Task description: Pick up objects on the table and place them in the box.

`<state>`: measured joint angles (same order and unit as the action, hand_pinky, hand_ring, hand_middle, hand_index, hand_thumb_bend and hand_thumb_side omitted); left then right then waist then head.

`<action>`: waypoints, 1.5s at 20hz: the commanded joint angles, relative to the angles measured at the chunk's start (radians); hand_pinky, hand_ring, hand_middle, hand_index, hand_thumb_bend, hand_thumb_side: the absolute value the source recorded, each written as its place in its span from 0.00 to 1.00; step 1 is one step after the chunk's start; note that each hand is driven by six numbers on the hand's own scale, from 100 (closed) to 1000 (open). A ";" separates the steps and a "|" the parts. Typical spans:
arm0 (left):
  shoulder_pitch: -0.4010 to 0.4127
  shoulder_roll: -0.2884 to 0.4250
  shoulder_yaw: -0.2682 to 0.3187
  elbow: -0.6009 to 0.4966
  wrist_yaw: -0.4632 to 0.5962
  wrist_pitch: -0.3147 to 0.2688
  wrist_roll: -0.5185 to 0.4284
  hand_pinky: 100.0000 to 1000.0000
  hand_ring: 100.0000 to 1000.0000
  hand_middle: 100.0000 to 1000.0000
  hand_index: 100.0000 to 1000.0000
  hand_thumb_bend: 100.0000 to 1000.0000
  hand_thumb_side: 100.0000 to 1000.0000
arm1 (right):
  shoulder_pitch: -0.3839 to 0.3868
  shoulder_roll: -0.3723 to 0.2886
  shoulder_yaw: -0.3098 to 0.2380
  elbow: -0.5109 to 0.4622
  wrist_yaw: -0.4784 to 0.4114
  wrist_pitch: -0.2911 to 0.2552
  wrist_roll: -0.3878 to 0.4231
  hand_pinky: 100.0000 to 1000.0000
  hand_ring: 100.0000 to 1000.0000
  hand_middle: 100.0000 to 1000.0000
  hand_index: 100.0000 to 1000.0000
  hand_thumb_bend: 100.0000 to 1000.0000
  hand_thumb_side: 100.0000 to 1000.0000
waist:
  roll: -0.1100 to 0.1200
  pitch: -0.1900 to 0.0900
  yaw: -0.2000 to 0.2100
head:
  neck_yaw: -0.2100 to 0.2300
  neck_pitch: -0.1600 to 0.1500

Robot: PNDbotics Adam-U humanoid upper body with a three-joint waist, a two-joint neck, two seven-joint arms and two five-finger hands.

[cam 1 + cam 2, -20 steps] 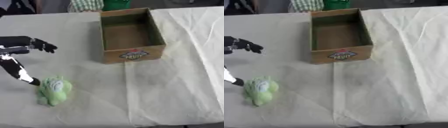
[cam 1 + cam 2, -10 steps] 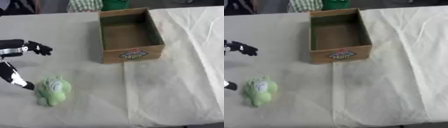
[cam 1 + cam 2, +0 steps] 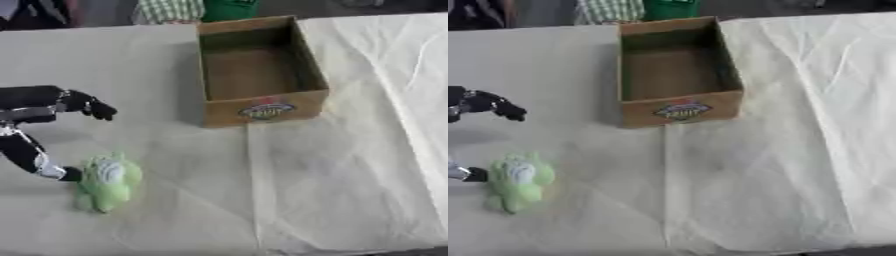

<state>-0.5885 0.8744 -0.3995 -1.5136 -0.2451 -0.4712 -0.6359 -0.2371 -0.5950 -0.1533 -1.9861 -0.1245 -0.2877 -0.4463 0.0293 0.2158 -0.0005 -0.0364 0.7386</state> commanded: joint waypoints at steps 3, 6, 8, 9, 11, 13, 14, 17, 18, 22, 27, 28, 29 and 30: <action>-0.028 0.006 -0.007 0.023 -0.019 -0.309 -0.271 0.79 0.79 0.78 0.98 0.59 0.28 | -0.009 -0.025 -0.004 -0.014 -0.004 -0.002 0.003 0.82 0.68 0.71 0.87 0.00 0.47 | 0.001 -0.014 -0.001 | 0.003 0.004; -0.039 0.000 -0.014 0.025 -0.033 -0.318 -0.271 0.78 0.79 0.78 0.98 0.58 0.28 | -0.008 -0.025 -0.003 -0.014 -0.004 -0.001 0.003 0.82 0.68 0.71 0.87 0.00 0.47 | 0.001 -0.015 0.000 | 0.003 0.003; -0.045 0.002 -0.025 0.028 -0.048 -0.321 -0.271 0.77 0.80 0.79 0.99 0.59 0.29 | -0.008 -0.025 -0.003 -0.014 -0.004 -0.002 0.004 0.82 0.68 0.71 0.87 0.00 0.47 | 0.002 -0.015 -0.002 | 0.004 0.004; -0.050 0.001 -0.030 0.028 -0.062 -0.322 -0.271 0.76 0.80 0.79 0.98 0.58 0.31 | -0.008 -0.025 -0.002 -0.014 -0.004 -0.002 0.004 0.82 0.68 0.71 0.87 0.00 0.47 | 0.002 -0.015 -0.002 | 0.004 0.005; -0.055 -0.004 -0.036 0.030 -0.094 -0.322 -0.271 0.76 0.80 0.79 0.96 0.56 0.32 | -0.009 -0.025 -0.002 -0.014 -0.004 -0.002 0.004 0.82 0.68 0.71 0.87 0.00 0.47 | 0.002 -0.015 -0.003 | 0.003 0.004; -0.056 -0.016 -0.037 0.033 -0.126 -0.324 -0.271 0.75 0.80 0.79 0.93 0.56 0.32 | -0.008 -0.024 -0.002 -0.014 -0.004 -0.001 0.005 0.82 0.68 0.71 0.87 0.00 0.47 | 0.002 -0.015 -0.002 | 0.002 0.004; -0.053 -0.022 -0.037 0.037 -0.137 -0.325 -0.271 0.74 0.79 0.79 0.91 0.55 0.31 | -0.008 -0.024 -0.002 -0.014 -0.004 -0.002 0.005 0.82 0.68 0.71 0.87 0.00 0.47 | 0.003 -0.015 -0.002 | 0.002 0.004; -0.038 -0.029 -0.034 0.046 -0.148 -0.329 -0.271 0.75 0.79 0.79 0.87 0.43 0.31 | -0.006 -0.024 -0.003 -0.014 -0.003 -0.001 0.004 0.82 0.68 0.71 0.87 0.00 0.47 | 0.002 -0.014 -0.003 | 0.000 0.005; -0.032 -0.027 -0.033 0.046 -0.148 -0.330 -0.271 0.75 0.80 0.80 0.89 0.37 0.31 | -0.006 -0.024 -0.003 -0.014 -0.003 -0.001 0.004 0.82 0.68 0.71 0.87 0.00 0.47 | 0.002 -0.014 -0.004 | -0.001 0.005; -0.001 -0.005 -0.044 0.043 -0.150 -0.342 -0.271 0.77 0.81 0.83 0.91 0.44 0.29 | -0.005 -0.023 -0.002 -0.014 -0.003 -0.002 0.003 0.82 0.68 0.71 0.87 0.00 0.47 | 0.002 -0.013 -0.007 | 0.001 0.005; 0.027 0.013 -0.042 0.026 -0.147 -0.345 -0.271 0.77 0.82 0.83 0.91 0.47 0.27 | -0.005 -0.023 -0.001 -0.014 -0.004 -0.002 0.003 0.82 0.68 0.71 0.87 0.00 0.47 | 0.001 -0.013 -0.006 | 0.001 0.002; 0.031 0.022 -0.042 0.021 -0.147 -0.348 -0.271 0.77 0.82 0.83 0.90 0.47 0.27 | -0.006 -0.023 -0.001 -0.014 -0.004 -0.003 0.004 0.82 0.68 0.71 0.87 0.00 0.47 | 0.000 -0.013 -0.006 | 0.001 0.003; 0.035 0.032 -0.042 0.015 -0.144 -0.352 -0.271 0.77 0.82 0.82 0.90 0.47 0.27 | -0.006 -0.024 -0.001 -0.014 -0.004 -0.003 0.003 0.82 0.68 0.71 0.87 0.00 0.47 | 0.000 -0.013 -0.006 | 0.002 0.003; 0.039 0.042 -0.042 0.011 -0.141 -0.355 -0.271 0.77 0.81 0.81 0.89 0.47 0.27 | -0.006 -0.025 -0.001 -0.014 -0.004 -0.004 0.003 0.82 0.68 0.71 0.87 0.00 0.47 | 0.000 -0.013 -0.005 | 0.004 0.002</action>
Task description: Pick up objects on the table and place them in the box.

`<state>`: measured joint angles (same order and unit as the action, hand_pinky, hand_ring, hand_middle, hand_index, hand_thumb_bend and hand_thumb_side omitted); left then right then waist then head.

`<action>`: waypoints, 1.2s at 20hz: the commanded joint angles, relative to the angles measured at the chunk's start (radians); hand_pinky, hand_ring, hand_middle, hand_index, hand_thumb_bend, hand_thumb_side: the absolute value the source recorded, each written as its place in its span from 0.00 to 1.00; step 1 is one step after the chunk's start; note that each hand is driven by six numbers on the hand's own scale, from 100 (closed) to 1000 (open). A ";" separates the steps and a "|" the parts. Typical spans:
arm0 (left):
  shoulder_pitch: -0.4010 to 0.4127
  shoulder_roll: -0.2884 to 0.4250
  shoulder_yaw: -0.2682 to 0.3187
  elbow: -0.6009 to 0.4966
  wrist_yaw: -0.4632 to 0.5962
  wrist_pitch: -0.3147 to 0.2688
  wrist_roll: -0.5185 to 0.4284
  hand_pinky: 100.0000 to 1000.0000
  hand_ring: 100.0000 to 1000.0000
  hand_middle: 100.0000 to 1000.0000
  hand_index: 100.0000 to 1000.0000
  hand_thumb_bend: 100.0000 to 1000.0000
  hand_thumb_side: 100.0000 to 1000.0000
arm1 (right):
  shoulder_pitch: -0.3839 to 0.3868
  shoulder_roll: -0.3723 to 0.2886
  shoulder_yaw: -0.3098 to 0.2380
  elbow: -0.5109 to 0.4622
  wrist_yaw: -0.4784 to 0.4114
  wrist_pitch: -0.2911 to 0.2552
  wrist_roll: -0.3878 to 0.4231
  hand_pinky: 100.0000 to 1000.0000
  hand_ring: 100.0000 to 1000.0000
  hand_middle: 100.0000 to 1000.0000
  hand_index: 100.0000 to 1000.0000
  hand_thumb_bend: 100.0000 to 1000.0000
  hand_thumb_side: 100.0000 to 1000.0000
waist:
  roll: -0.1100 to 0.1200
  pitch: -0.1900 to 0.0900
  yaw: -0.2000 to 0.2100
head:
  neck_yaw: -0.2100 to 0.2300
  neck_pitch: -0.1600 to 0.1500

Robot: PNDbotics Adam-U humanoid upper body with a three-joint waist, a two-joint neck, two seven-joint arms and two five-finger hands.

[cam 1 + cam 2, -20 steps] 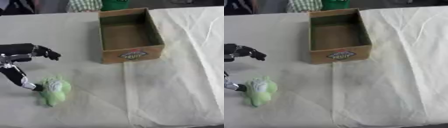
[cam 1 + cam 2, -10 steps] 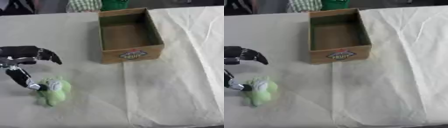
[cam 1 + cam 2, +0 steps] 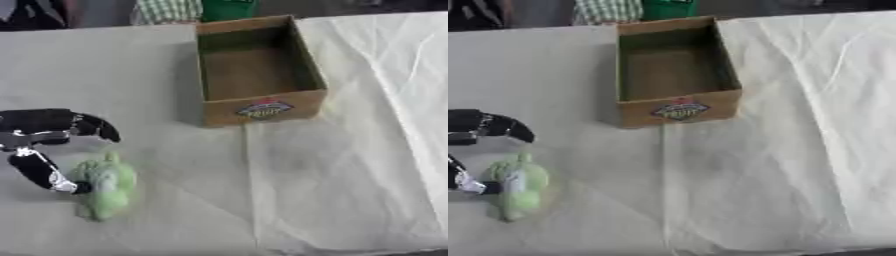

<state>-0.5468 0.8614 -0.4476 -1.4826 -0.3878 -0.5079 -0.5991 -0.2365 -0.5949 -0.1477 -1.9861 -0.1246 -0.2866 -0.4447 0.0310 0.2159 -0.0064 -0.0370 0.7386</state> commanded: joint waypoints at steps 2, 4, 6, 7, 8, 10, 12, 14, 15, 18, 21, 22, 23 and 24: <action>0.001 0.066 0.006 -0.027 0.008 -0.321 -0.308 0.77 0.81 0.80 0.87 0.47 0.27 | -0.007 -0.024 -0.006 -0.014 -0.005 -0.004 0.002 0.82 0.68 0.71 0.87 0.00 0.47 | -0.002 -0.012 0.001 | 0.006 0.001; 0.004 0.069 0.008 -0.031 0.010 -0.320 -0.308 0.77 0.80 0.79 0.86 0.45 0.27 | -0.009 -0.023 -0.005 -0.014 -0.006 -0.004 0.002 0.82 0.68 0.71 0.87 0.00 0.47 | -0.003 -0.011 0.002 | 0.006 0.000; 0.006 0.069 0.008 -0.030 0.011 -0.319 -0.308 0.77 0.79 0.77 0.85 0.45 0.27 | -0.010 -0.024 -0.005 -0.014 -0.006 -0.005 0.002 0.82 0.68 0.71 0.87 0.00 0.47 | -0.003 -0.010 0.001 | 0.006 -0.001; 0.006 0.067 0.007 -0.028 0.012 -0.320 -0.308 0.77 0.79 0.76 0.84 0.44 0.26 | -0.010 -0.023 -0.005 -0.014 -0.006 -0.005 0.002 0.82 0.68 0.71 0.87 0.00 0.47 | -0.003 -0.010 0.000 | 0.007 -0.001; 0.005 0.065 0.006 -0.026 0.012 -0.320 -0.308 0.77 0.78 0.76 0.83 0.44 0.26 | -0.010 -0.023 -0.005 -0.014 -0.006 -0.006 0.002 0.82 0.68 0.71 0.87 0.00 0.47 | -0.003 -0.009 0.000 | 0.007 -0.002; 0.003 0.062 0.003 -0.021 0.013 -0.323 -0.308 0.77 0.78 0.75 0.81 0.45 0.25 | -0.010 -0.023 -0.005 -0.014 -0.006 -0.006 0.002 0.82 0.68 0.71 0.87 0.00 0.47 | -0.002 -0.008 -0.001 | 0.007 -0.001; 0.002 0.057 0.000 -0.016 0.014 -0.325 -0.308 0.77 0.78 0.74 0.80 0.47 0.25 | -0.009 -0.022 -0.006 -0.014 -0.006 -0.006 0.002 0.82 0.68 0.71 0.87 0.00 0.47 | -0.002 -0.008 -0.002 | 0.007 0.001; 0.001 0.051 -0.002 -0.009 0.013 -0.328 -0.308 0.77 0.78 0.74 0.79 0.47 0.25 | -0.009 -0.022 -0.006 -0.014 -0.006 -0.006 0.002 0.82 0.68 0.71 0.87 0.00 0.47 | -0.002 -0.007 -0.002 | 0.006 0.001; 0.000 0.049 -0.004 -0.006 0.011 -0.330 -0.308 0.77 0.78 0.74 0.79 0.47 0.25 | -0.009 -0.022 -0.006 -0.014 -0.006 -0.006 0.002 0.82 0.68 0.71 0.87 0.00 0.47 | -0.001 -0.007 -0.002 | 0.006 0.001; -0.001 0.043 -0.009 0.005 0.000 -0.337 -0.308 0.78 0.78 0.75 0.82 0.44 0.24 | -0.009 -0.021 -0.006 -0.014 -0.006 -0.007 0.001 0.82 0.68 0.71 0.87 0.00 0.47 | -0.002 -0.006 -0.003 | 0.006 0.002; -0.008 0.033 -0.022 0.025 -0.027 -0.351 -0.308 0.79 0.78 0.75 0.83 0.43 0.25 | -0.009 -0.020 -0.005 -0.014 -0.007 -0.008 0.001 0.82 0.68 0.71 0.87 0.00 0.47 | -0.002 -0.006 -0.005 | 0.008 0.001; -0.011 0.029 -0.026 0.031 -0.033 -0.355 -0.308 0.79 0.78 0.74 0.83 0.41 0.25 | -0.009 -0.020 -0.005 -0.014 -0.007 -0.008 0.001 0.82 0.68 0.71 0.87 0.00 0.47 | -0.003 -0.005 -0.006 | 0.009 0.001; -0.013 0.024 -0.028 0.037 -0.036 -0.356 -0.308 0.79 0.78 0.74 0.82 0.40 0.26 | -0.008 -0.020 -0.005 -0.014 -0.007 -0.008 0.002 0.82 0.68 0.71 0.87 0.00 0.47 | -0.003 -0.005 -0.006 | 0.009 0.001; -0.014 0.020 -0.029 0.041 -0.037 -0.357 -0.308 0.79 0.78 0.73 0.81 0.38 0.26 | -0.007 -0.020 -0.005 -0.014 -0.007 -0.008 0.001 0.82 0.68 0.71 0.87 0.00 0.47 | -0.003 -0.005 -0.005 | 0.009 0.001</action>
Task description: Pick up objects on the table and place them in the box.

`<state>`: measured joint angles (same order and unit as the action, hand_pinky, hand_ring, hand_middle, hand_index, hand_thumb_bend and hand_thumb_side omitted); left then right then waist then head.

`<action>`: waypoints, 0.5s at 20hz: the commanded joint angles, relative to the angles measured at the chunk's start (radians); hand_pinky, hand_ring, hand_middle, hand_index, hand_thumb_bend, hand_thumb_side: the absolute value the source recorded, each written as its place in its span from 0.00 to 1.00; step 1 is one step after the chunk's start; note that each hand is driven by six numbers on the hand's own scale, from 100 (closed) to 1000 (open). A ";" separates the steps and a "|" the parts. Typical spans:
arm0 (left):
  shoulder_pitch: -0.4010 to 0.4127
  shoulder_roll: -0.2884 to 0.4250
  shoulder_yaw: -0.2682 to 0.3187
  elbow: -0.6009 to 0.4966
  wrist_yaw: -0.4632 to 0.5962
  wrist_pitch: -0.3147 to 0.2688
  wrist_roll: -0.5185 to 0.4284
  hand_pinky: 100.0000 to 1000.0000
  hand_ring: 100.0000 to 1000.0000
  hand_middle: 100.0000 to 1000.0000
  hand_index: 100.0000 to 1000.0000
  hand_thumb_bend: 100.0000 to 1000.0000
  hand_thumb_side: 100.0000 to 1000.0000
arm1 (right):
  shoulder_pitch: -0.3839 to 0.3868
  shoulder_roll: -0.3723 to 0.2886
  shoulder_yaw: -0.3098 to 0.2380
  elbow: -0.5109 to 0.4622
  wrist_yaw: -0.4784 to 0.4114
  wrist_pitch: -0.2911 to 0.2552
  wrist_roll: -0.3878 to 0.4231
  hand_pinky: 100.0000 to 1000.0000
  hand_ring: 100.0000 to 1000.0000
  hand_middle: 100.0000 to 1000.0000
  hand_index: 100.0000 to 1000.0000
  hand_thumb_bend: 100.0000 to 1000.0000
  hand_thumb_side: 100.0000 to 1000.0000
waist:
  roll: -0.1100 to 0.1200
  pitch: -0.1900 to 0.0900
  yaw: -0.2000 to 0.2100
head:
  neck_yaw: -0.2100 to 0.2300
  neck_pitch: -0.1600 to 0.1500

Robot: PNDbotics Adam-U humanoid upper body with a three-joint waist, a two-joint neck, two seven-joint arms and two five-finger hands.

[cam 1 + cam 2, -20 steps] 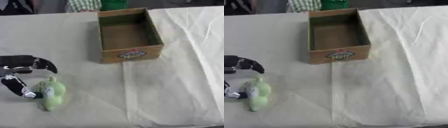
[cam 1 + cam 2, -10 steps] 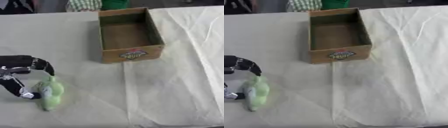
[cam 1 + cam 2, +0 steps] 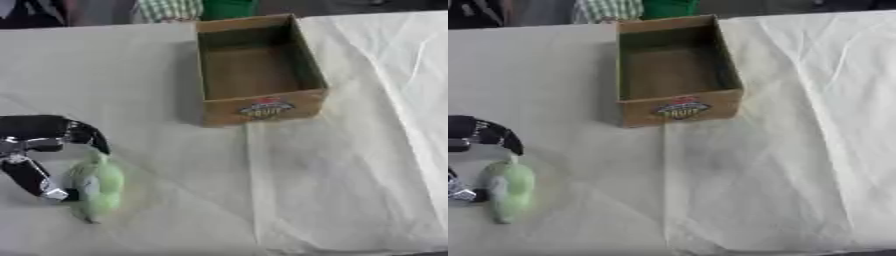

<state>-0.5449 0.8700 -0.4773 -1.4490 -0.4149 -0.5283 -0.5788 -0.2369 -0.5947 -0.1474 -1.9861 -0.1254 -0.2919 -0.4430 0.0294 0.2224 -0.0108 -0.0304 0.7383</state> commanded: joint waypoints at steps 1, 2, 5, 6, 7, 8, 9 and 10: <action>-0.016 0.007 0.002 0.009 -0.009 -0.335 -0.328 0.79 0.77 0.72 0.81 0.37 0.26 | -0.006 -0.020 -0.005 -0.014 -0.007 -0.003 0.000 0.82 0.68 0.71 0.87 0.00 0.47 | -0.001 -0.011 -0.001 | 0.002 0.002; -0.015 0.004 0.002 0.010 -0.005 -0.331 -0.328 0.78 0.76 0.72 0.80 0.36 0.25 | -0.005 -0.019 -0.005 -0.014 -0.006 -0.003 0.000 0.82 0.68 0.71 0.87 0.00 0.47 | -0.001 -0.011 0.000 | 0.002 0.003; -0.009 -0.001 0.007 0.005 0.013 -0.319 -0.328 0.78 0.75 0.69 0.78 0.35 0.24 | -0.004 -0.019 -0.005 -0.014 -0.006 -0.003 -0.001 0.82 0.68 0.71 0.87 0.00 0.47 | -0.002 -0.011 0.000 | 0.001 0.003; -0.009 -0.002 0.009 0.000 0.018 -0.317 -0.328 0.77 0.75 0.67 0.77 0.35 0.24 | -0.004 -0.019 -0.005 -0.014 -0.006 -0.003 -0.001 0.82 0.68 0.71 0.87 0.00 0.47 | -0.002 -0.011 0.000 | 0.001 0.003; -0.008 -0.001 0.012 -0.006 0.022 -0.315 -0.328 0.77 0.74 0.67 0.76 0.36 0.24 | -0.004 -0.019 -0.005 -0.014 -0.005 -0.003 -0.001 0.82 0.68 0.71 0.87 0.00 0.47 | -0.002 -0.011 0.001 | 0.001 0.003; -0.008 0.001 0.015 -0.012 0.026 -0.313 -0.328 0.76 0.74 0.66 0.75 0.37 0.22 | -0.003 -0.019 -0.005 -0.014 -0.005 -0.003 -0.001 0.82 0.68 0.71 0.87 0.00 0.47 | -0.003 -0.011 0.001 | 0.001 0.003; -0.008 0.004 0.020 -0.020 0.031 -0.310 -0.328 0.75 0.73 0.64 0.74 0.40 0.20 | -0.003 -0.018 -0.006 -0.014 -0.005 -0.003 -0.001 0.82 0.68 0.71 0.87 0.00 0.47 | -0.003 -0.011 0.001 | 0.001 0.003; -0.006 0.008 0.026 -0.029 0.037 -0.306 -0.328 0.75 0.72 0.63 0.75 0.42 0.17 | -0.003 -0.018 -0.006 -0.014 -0.005 -0.003 -0.002 0.82 0.69 0.71 0.87 0.00 0.47 | -0.003 -0.011 0.001 | 0.000 0.002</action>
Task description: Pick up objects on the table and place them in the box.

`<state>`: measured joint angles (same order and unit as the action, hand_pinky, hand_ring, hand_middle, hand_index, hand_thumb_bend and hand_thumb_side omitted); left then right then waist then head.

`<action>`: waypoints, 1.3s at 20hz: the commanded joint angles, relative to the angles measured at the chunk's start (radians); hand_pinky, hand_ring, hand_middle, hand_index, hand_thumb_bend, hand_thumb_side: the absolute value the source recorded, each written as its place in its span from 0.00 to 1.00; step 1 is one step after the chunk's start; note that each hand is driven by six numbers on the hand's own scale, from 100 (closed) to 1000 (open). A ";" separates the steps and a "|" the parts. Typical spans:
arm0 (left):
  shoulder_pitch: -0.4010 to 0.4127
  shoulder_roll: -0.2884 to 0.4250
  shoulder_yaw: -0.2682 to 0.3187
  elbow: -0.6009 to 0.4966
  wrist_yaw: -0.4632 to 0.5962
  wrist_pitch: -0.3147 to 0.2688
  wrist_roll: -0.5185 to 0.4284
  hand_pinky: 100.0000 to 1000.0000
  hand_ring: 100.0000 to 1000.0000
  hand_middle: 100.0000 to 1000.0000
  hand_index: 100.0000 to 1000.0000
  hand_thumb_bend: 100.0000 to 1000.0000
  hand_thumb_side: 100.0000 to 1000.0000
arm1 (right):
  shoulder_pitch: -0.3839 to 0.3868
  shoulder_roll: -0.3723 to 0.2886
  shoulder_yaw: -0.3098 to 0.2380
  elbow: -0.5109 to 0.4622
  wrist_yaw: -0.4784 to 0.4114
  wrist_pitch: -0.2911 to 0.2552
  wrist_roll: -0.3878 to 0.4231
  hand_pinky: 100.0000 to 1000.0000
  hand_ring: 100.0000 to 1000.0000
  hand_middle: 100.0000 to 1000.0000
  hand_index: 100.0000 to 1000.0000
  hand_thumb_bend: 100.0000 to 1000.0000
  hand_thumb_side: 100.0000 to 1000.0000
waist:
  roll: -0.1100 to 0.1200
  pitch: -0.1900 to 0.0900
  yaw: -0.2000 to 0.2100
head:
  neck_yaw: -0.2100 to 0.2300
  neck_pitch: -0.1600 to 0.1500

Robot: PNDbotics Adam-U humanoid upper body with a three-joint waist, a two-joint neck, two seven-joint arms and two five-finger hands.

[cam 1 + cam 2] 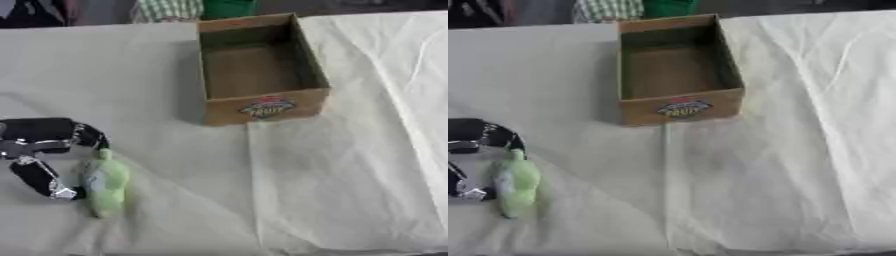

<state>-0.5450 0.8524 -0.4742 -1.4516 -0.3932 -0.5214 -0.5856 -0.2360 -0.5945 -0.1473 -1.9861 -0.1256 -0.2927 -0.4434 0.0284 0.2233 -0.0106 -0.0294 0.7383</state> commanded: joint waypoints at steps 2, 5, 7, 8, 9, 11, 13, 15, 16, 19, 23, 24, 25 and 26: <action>0.000 0.035 0.033 -0.044 0.030 -0.304 -0.321 0.74 0.69 0.61 0.75 0.41 0.14 | -0.003 -0.018 -0.006 -0.014 -0.005 -0.002 -0.001 0.82 0.69 0.71 0.87 0.00 0.47 | -0.002 -0.011 0.001 | -0.002 0.002; 0.013 0.049 0.054 -0.063 0.053 -0.287 -0.321 0.73 0.67 0.60 0.76 0.19 0.22 | -0.003 -0.018 -0.006 -0.014 -0.004 -0.002 -0.002 0.82 0.69 0.71 0.87 0.00 0.46 | -0.003 -0.010 0.002 | -0.004 0.002; 0.020 0.058 0.072 -0.075 0.076 -0.274 -0.321 0.73 0.66 0.59 0.76 0.04 0.27 | -0.002 -0.017 -0.007 -0.014 -0.004 -0.002 -0.003 0.82 0.69 0.71 0.87 0.00 0.46 | -0.003 -0.010 0.002 | -0.005 0.000; 0.023 0.063 0.082 -0.081 0.088 -0.268 -0.321 0.72 0.66 0.58 0.75 0.00 0.27 | -0.002 -0.017 -0.007 -0.014 -0.004 -0.002 -0.003 0.82 0.69 0.71 0.87 0.00 0.46 | -0.002 -0.010 0.002 | -0.005 -0.001; 0.024 0.067 0.094 -0.086 0.100 -0.259 -0.321 0.71 0.65 0.57 0.74 0.00 0.27 | -0.002 -0.017 -0.008 -0.014 -0.003 -0.002 -0.004 0.82 0.69 0.71 0.87 0.00 0.46 | -0.002 -0.010 0.003 | -0.006 -0.001; 0.022 0.069 0.117 -0.095 0.126 -0.237 -0.321 0.70 0.61 0.54 0.72 0.00 0.25 | -0.001 -0.016 -0.009 -0.014 -0.003 -0.002 -0.005 0.82 0.69 0.71 0.87 0.00 0.46 | -0.002 -0.009 0.005 | -0.008 -0.001; 0.017 0.068 0.124 -0.102 0.147 -0.210 -0.321 0.67 0.56 0.48 0.67 0.00 0.23 | -0.001 -0.015 -0.008 -0.014 -0.003 -0.002 -0.005 0.82 0.69 0.71 0.87 0.00 0.46 | -0.001 -0.009 0.004 | -0.007 0.000; 0.011 0.065 0.131 -0.102 0.161 -0.181 -0.321 0.61 0.50 0.42 0.60 0.00 0.23 | -0.001 -0.015 -0.009 -0.014 -0.003 -0.003 -0.006 0.82 0.69 0.71 0.87 0.00 0.46 | -0.002 -0.008 0.004 | -0.008 0.000; 0.008 0.063 0.142 -0.101 0.165 -0.166 -0.321 0.60 0.48 0.41 0.58 0.00 0.23 | 0.000 -0.015 -0.010 -0.014 -0.003 -0.003 -0.007 0.82 0.69 0.71 0.87 0.00 0.46 | -0.003 -0.008 0.004 | -0.008 0.000; 0.002 0.061 0.172 -0.110 0.174 -0.121 -0.321 0.57 0.46 0.39 0.55 0.00 0.23 | 0.002 -0.014 -0.011 -0.014 -0.002 -0.003 -0.008 0.82 0.69 0.71 0.87 0.00 0.46 | -0.003 -0.008 0.005 | -0.010 0.001; -0.004 0.068 0.210 -0.133 0.183 -0.086 -0.321 0.55 0.45 0.38 0.54 0.00 0.25 | 0.002 -0.015 -0.012 -0.014 -0.002 -0.004 -0.009 0.82 0.69 0.71 0.87 0.00 0.46 | -0.003 -0.008 0.008 | -0.013 -0.001; -0.006 0.069 0.222 -0.138 0.183 -0.082 -0.317 0.55 0.45 0.38 0.54 0.00 0.25 | 0.001 -0.015 -0.012 -0.014 -0.002 -0.005 -0.010 0.82 0.69 0.71 0.87 0.00 0.46 | -0.003 -0.007 0.008 | -0.014 -0.002; -0.008 0.070 0.234 -0.144 0.183 -0.079 -0.310 0.55 0.45 0.38 0.54 0.00 0.25 | 0.001 -0.016 -0.013 -0.014 -0.002 -0.006 -0.011 0.82 0.69 0.71 0.87 0.00 0.46 | -0.004 -0.007 0.008 | -0.015 -0.002; -0.011 0.071 0.245 -0.150 0.181 -0.078 -0.299 0.54 0.45 0.38 0.54 0.00 0.26 | 0.001 -0.016 -0.014 -0.014 -0.001 -0.007 -0.012 0.82 0.69 0.71 0.87 0.00 0.46 | -0.004 -0.006 0.007 | -0.016 -0.003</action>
<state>-0.5384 0.8812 -0.2599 -1.5818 -0.2197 -0.4096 -0.6975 -0.2280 -0.5928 -0.1481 -1.9861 -0.1256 -0.2973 -0.4518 0.0262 0.2296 -0.0045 -0.0416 0.7380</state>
